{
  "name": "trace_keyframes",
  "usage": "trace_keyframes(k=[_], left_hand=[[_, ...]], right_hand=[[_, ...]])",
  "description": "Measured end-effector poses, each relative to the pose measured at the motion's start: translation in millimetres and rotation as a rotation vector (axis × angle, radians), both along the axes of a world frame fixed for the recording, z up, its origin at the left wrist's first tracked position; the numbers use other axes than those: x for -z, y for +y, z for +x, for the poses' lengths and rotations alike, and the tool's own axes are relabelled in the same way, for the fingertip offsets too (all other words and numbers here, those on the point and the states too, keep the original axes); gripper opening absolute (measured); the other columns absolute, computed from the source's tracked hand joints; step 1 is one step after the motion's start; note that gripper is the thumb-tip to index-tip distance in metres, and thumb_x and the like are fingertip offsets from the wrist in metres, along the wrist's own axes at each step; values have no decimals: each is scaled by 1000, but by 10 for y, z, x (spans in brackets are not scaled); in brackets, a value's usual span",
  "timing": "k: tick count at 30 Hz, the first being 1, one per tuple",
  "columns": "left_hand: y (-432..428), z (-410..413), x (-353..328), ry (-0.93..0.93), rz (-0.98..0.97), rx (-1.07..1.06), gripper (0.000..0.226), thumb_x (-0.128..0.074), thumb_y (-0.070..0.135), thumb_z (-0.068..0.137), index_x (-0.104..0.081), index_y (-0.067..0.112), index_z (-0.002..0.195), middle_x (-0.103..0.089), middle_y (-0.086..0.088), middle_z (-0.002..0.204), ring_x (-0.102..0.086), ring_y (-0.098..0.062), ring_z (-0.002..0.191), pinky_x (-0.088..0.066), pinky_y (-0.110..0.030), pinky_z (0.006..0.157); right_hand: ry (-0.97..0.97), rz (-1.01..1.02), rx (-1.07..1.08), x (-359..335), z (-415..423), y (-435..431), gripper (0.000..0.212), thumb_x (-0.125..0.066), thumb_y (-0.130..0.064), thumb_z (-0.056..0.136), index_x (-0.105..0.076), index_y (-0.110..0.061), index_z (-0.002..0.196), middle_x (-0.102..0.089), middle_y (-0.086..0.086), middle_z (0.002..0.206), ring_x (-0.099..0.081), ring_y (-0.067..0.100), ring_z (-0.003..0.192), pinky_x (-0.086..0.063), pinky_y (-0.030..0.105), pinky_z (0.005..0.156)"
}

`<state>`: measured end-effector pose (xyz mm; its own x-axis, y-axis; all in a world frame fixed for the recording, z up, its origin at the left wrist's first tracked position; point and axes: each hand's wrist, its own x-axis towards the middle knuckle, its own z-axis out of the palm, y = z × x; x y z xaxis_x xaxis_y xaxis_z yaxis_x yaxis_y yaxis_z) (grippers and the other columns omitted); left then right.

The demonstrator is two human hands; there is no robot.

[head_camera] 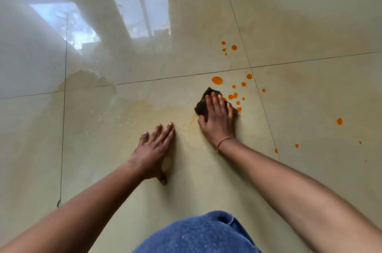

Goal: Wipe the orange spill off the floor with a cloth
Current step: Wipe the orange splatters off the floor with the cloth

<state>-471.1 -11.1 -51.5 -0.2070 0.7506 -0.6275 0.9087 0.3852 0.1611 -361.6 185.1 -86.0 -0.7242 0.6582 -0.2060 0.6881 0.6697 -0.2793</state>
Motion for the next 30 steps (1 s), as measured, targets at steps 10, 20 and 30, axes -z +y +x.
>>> trace_keyframes(k=[10, 20, 30], left_hand=[[11, -37, -171, -1, -7, -137, 141, -84, 52, 59, 17, 17, 151, 26, -3, 157, 16, -28, 146, -4, -51, 119], [701, -640, -131, 35, 25, -133, 143, -87, 54, 51, 7, 18, 153, 17, -1, 160, 10, -30, 147, -7, -54, 117], [822, -1243, -13, 38, 157, 132, 104, -82, 27, 72, -16, 22, 153, -8, 2, 161, -19, -22, 146, -27, -41, 114]], right_hand=[[-16, 14, -42, -17, 75, 44, 74, -35, -44, 78, -35, -16, 147, -31, 8, 155, -26, 26, 143, -11, 45, 113], [-3, 30, -14, 2, 188, 264, 73, -36, -44, 77, -42, -14, 143, -40, 10, 149, -35, 27, 139, -22, 48, 111], [35, 72, -149, 76, -267, -4, 71, -40, -45, 75, -47, -15, 140, -45, 9, 146, -41, 26, 135, -19, 43, 108]])
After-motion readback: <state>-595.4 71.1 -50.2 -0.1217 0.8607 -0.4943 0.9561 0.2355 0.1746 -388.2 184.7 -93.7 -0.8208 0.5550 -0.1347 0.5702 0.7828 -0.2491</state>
